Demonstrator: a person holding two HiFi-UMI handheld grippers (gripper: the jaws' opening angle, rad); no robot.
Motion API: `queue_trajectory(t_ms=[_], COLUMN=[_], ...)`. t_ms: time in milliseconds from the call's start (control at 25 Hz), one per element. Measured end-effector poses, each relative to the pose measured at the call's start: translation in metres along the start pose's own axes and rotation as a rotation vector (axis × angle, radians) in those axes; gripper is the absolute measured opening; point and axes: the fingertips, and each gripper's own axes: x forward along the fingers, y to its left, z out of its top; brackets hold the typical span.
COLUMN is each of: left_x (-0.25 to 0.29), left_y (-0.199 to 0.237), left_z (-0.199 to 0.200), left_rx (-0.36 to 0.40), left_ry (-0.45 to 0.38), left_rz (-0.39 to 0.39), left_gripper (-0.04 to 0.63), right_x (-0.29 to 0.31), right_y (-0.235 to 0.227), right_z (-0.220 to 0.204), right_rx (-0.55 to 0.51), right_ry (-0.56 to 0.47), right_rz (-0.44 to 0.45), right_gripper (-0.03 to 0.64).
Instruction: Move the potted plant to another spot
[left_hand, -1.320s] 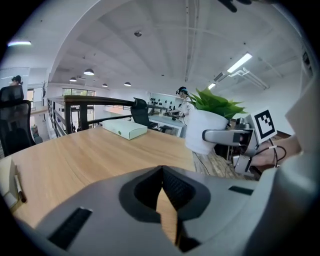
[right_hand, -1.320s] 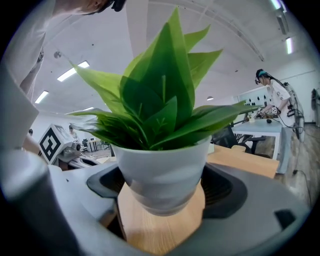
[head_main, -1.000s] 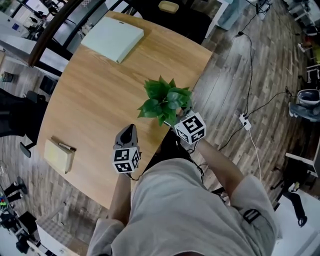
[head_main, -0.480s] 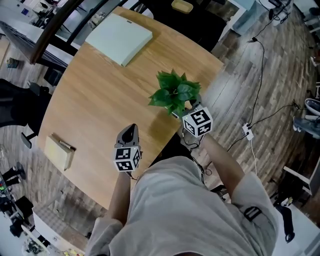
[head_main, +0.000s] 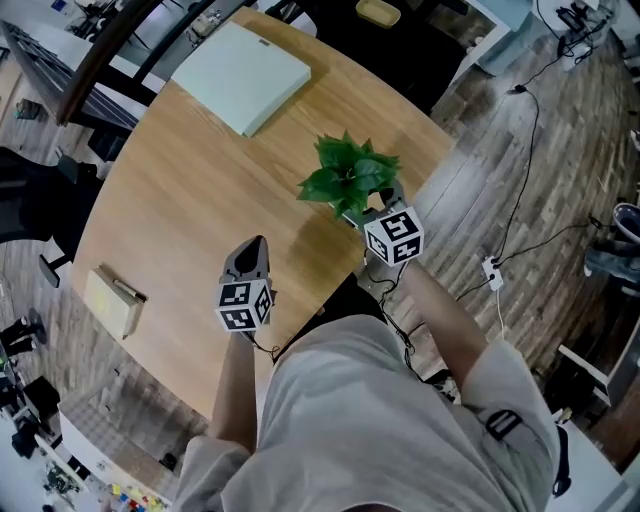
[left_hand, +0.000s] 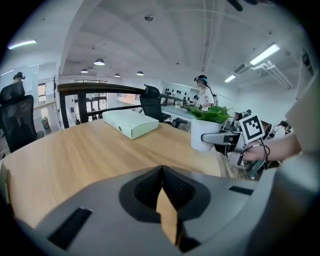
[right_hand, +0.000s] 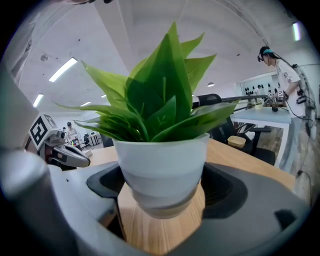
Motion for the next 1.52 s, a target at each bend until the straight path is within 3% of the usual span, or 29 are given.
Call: queue_trajectory(t_ms=[200, 560, 720, 920, 1520], left_x=[0.052, 0.117, 0.127, 0.131, 0.135], left_y=[0.000, -0.023, -0.031, -0.046, -0.054], left_z=[0.021, 0.046, 0.049, 0.048, 0.046], left_rx=[0.046, 0.017, -0.017, 0.011, -0.015], left_ry=[0.015, 0.017, 0.003, 0.007, 0.003], left_rz=[-0.029, -0.090, -0.099, -0.113, -0.124], left_gripper=[0.012, 0.012, 0.012, 0.012, 0.012], right_x=[0.015, 0.033, 0.039, 0.042, 0.057], right_y=[-0.026, -0.052, -0.067, -0.087, -0.122], right_z=[0.003, 0.005, 0.001, -0.003, -0.024], right_rx=[0.007, -0.018, -0.030, -0.024, -0.025], right_ry=[-0.005, -0.010, 0.007, 0.020, 0.109], right_rz=[-0.024, -0.041, -0.063, -0.098, -0.154], right_gripper=[0.474, 0.474, 0.474, 0.474, 0.474])
